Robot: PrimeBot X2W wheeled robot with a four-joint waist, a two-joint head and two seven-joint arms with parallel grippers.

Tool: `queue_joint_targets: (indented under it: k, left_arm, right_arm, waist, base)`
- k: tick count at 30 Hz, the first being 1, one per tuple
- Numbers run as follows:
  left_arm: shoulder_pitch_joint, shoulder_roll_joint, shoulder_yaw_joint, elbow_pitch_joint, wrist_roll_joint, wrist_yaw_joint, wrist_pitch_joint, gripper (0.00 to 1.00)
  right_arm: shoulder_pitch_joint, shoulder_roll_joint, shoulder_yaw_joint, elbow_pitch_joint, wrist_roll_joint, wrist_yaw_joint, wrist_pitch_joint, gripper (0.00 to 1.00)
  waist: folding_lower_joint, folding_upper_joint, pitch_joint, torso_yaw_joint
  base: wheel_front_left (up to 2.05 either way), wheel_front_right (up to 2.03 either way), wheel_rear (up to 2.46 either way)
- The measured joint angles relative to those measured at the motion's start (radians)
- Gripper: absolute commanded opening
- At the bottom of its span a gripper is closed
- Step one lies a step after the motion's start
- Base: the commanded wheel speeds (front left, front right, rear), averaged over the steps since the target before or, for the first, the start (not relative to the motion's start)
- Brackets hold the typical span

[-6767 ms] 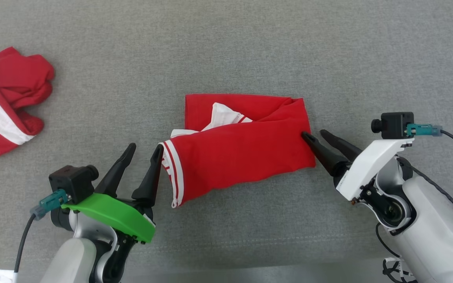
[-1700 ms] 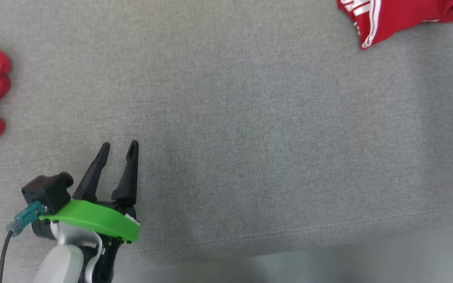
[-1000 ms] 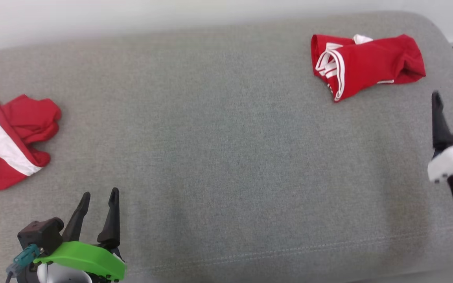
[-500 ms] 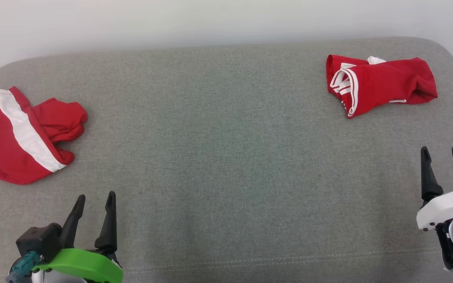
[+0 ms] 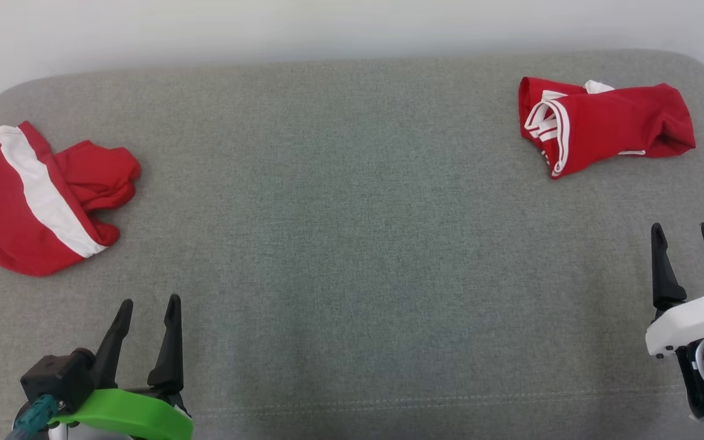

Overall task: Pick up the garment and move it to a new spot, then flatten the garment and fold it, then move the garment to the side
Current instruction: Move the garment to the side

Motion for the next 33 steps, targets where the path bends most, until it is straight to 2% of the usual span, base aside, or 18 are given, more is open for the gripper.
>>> queue_joint_targets:
  k: [7,21,27,33]
  left_arm:
    - [-0.002,-0.002,-0.011,-0.033,0.0,0.0,0.01,1.0]
    - [-0.071,-0.027,-0.058,-0.059,0.0,-0.01,0.029,1.0]
    - [-0.101,-0.03,-0.068,-0.059,0.0,-0.019,0.031,1.0]
    - [-0.13,-0.042,-0.075,-0.058,0.002,-0.021,0.031,1.0]
  right_arm:
    - [-0.117,-0.015,-0.007,0.011,-0.026,0.0,0.047,1.0]
    - [-0.365,-0.132,0.013,0.119,-0.077,0.003,0.256,1.0]
    - [-0.46,-0.149,0.04,0.155,-0.091,0.028,0.329,1.0]
    - [-0.542,-0.164,0.062,0.185,-0.113,0.038,0.383,1.0]
  waist:
    - [0.0,0.0,0.056,0.01]
    - [0.0,0.0,0.168,0.067]
    - [0.0,0.0,0.218,0.107]
    - [0.0,0.0,0.267,0.14]
  base:
    - [0.0,0.0,0.0]
    - [0.0,0.0,0.0]
    - [0.0,0.0,0.0]
    - [0.0,0.0,0.0]
